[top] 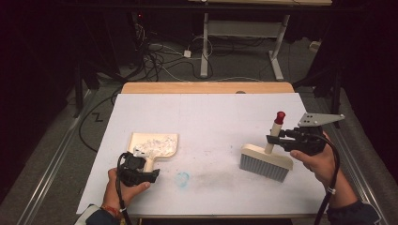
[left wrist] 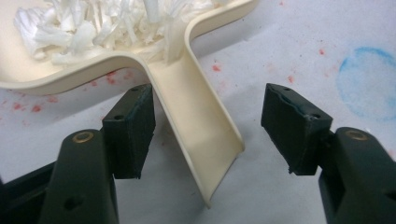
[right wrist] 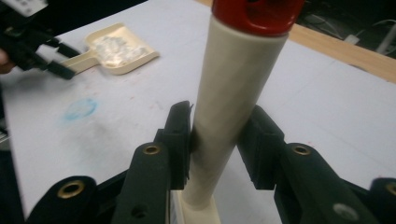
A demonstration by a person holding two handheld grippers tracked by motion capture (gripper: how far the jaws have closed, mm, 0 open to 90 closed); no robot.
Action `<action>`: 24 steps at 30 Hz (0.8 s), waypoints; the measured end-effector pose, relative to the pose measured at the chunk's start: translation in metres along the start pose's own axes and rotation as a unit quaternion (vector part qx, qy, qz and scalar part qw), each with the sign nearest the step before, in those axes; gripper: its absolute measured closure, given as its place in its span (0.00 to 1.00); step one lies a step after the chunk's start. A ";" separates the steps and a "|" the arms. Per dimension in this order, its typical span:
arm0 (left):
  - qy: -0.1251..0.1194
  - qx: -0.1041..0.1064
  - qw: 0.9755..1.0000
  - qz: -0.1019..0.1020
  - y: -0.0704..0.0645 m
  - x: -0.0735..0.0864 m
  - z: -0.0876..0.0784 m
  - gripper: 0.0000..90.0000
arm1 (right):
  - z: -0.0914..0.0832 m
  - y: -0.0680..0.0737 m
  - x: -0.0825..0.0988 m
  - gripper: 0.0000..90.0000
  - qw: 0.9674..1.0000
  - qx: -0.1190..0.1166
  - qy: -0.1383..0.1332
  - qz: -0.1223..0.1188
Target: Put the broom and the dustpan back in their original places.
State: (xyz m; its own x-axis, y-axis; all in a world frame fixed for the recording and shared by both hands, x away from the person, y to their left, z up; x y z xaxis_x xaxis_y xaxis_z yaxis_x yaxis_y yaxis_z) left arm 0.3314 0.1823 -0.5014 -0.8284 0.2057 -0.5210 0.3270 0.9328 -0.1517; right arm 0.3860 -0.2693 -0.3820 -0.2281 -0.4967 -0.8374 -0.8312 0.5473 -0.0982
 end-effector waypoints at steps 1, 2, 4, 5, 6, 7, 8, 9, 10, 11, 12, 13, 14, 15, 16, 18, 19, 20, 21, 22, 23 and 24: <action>-0.009 -0.001 1.000 -0.001 0.000 0.000 -0.001 0.36 | 0.004 -0.003 -0.001 0.72 1.000 0.010 0.003 0.001; -0.019 0.000 1.000 0.004 0.001 0.000 -0.002 0.36 | 0.008 -0.005 -0.002 0.71 1.000 0.021 0.007 0.000; -0.036 0.000 0.999 0.023 0.000 0.001 -0.005 0.34 | 0.016 -0.010 -0.003 0.70 0.999 0.034 0.012 0.003; -0.052 -0.003 0.998 0.030 0.000 0.001 -0.008 0.32 | 0.020 -0.014 -0.004 0.69 0.999 0.045 0.013 0.006; -0.065 -0.004 0.997 0.038 0.000 0.001 -0.010 0.31 | 0.024 -0.017 -0.003 0.68 0.998 0.052 0.015 0.012; -0.076 -0.006 0.996 0.042 -0.001 0.002 -0.012 0.31 | 0.028 -0.020 -0.003 0.68 0.998 0.056 0.017 0.016; -0.089 -0.003 0.995 0.044 -0.001 0.002 -0.014 0.28 | 0.032 -0.023 -0.003 0.67 0.998 0.063 0.020 0.015; -0.102 0.000 0.994 0.049 -0.002 0.002 -0.016 0.24 | 0.036 -0.027 -0.003 0.65 0.996 0.079 0.025 0.015; -0.112 -0.001 0.992 0.057 -0.004 0.002 -0.018 0.24 | 0.041 -0.029 -0.003 0.65 0.995 0.088 0.031 0.018; -0.123 -0.005 0.990 0.062 -0.005 0.002 -0.019 0.24 | 0.045 -0.032 -0.002 0.64 0.995 0.092 0.036 0.017; -0.130 -0.005 0.989 0.068 -0.007 0.002 -0.020 0.24 | 0.050 -0.034 -0.002 0.63 0.994 0.098 0.041 0.016; -0.138 -0.003 0.988 0.074 -0.009 0.001 -0.021 0.24 | 0.054 -0.036 -0.002 0.62 0.993 0.105 0.045 0.014; -0.146 -0.002 0.986 0.081 -0.011 0.001 -0.022 0.24 | 0.058 -0.038 -0.002 0.62 0.993 0.109 0.051 0.017; -0.149 -0.002 0.985 0.087 -0.012 0.002 -0.022 0.24 | 0.064 -0.039 -0.002 0.62 0.992 0.110 0.055 0.017; -0.152 -0.001 0.984 0.093 -0.013 0.002 -0.022 0.24 | 0.068 -0.040 -0.003 0.62 0.992 0.111 0.056 0.016; -0.154 -0.002 0.983 0.099 -0.014 0.002 -0.022 0.23 | 0.076 -0.042 -0.003 0.61 0.991 0.116 0.057 0.018; -0.155 -0.001 0.983 0.100 -0.014 0.002 -0.021 0.23 | 0.079 -0.043 -0.004 0.61 0.991 0.118 0.059 0.017; -0.155 0.002 0.983 0.102 -0.015 0.002 -0.021 0.23 | 0.083 -0.044 -0.004 0.61 0.991 0.119 0.059 0.016; -0.152 -0.001 0.983 0.103 -0.015 0.002 -0.019 0.23 | 0.086 -0.044 -0.005 0.61 0.991 0.121 0.060 0.015; -0.151 -0.006 0.983 0.106 -0.015 0.002 -0.019 0.23 | 0.089 -0.045 -0.005 0.60 0.989 0.129 0.066 0.016; -0.153 -0.007 0.982 0.111 -0.016 0.002 -0.019 0.23 | 0.092 -0.046 -0.005 0.59 0.988 0.139 0.071 0.015; -0.152 -0.006 0.982 0.113 -0.016 0.002 -0.019 0.23 | 0.094 -0.047 -0.005 0.57 0.987 0.144 0.075 0.015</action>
State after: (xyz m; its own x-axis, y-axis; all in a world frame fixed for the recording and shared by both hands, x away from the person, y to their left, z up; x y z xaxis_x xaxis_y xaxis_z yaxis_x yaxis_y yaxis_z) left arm 0.3157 0.1732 -0.4847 -0.5602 0.3115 -0.7676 0.4803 0.8771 0.0054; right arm 0.4742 -0.2291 -0.4237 -0.3412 -0.5593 -0.7555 -0.6484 0.7219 -0.2416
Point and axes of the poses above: each handheld gripper's, and its own axes: z roughly forward along the jaws, x roughly out of its underside, y roughly to its left, the point moved 4 cm from there along z, roughly forward along the jaws, and after that the axes turned 10 degrees about -z, right-handed, at the moved point
